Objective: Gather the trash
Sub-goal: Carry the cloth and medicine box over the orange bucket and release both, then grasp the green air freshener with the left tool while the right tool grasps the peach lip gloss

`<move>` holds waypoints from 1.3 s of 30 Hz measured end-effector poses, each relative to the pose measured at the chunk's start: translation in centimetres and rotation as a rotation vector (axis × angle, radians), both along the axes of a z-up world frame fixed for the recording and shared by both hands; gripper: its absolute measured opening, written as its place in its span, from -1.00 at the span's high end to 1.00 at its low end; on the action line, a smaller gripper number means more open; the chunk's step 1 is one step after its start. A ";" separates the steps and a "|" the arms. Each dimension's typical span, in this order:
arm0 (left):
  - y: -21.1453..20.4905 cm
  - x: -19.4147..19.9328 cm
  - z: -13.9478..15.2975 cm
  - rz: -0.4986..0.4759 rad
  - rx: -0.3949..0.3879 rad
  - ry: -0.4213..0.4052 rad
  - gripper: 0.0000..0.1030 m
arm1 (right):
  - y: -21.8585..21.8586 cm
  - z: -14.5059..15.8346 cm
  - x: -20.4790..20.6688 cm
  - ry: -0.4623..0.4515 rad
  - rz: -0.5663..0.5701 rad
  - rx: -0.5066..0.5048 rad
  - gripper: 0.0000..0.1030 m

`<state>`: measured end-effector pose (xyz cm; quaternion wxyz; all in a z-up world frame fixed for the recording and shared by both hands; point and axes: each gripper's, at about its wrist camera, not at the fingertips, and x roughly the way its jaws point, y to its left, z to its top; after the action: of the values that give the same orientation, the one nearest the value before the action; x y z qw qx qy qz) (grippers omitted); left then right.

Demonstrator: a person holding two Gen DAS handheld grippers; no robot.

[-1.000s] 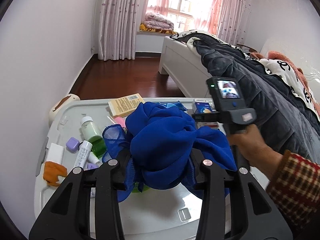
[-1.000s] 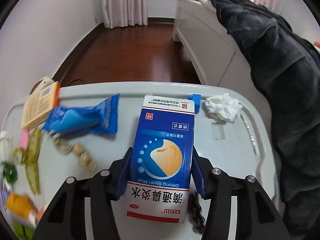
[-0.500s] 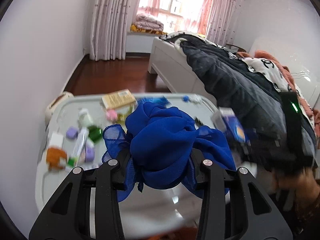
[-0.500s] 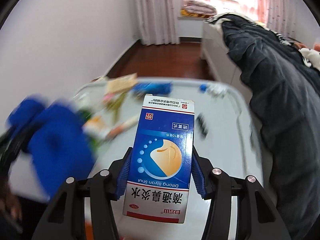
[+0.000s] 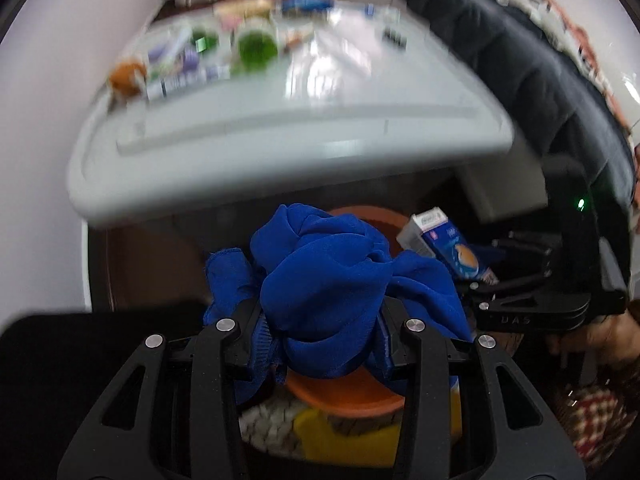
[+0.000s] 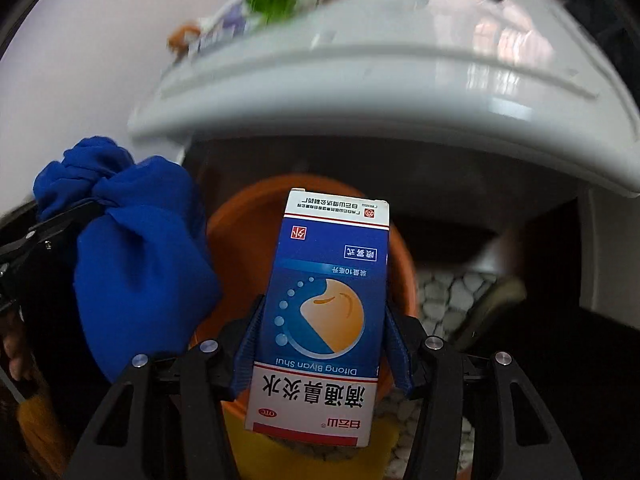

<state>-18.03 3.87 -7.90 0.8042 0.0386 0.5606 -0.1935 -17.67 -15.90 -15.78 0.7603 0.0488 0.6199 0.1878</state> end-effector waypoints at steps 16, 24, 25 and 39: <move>1.2 2.0 1.7 0.070 -0.003 -0.061 -0.32 | -2.5 5.7 2.9 -0.208 -0.033 -0.042 -0.69; 0.2 10.6 6.2 0.203 -0.038 -0.251 -0.56 | -4.4 15.1 11.5 -0.499 -0.113 0.013 -0.84; -0.3 11.6 6.2 0.208 -0.029 -0.260 -0.56 | -4.5 15.7 12.7 -0.525 -0.127 0.018 -0.84; -5.2 25.2 -0.6 0.196 0.184 -0.207 -0.56 | -7.5 13.7 16.6 -0.553 -0.209 0.040 -0.86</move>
<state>7.15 -1.33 -8.47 0.8657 0.0771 0.4914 -0.0570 -1.10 -23.40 -2.08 0.9145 0.0743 0.3771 0.1266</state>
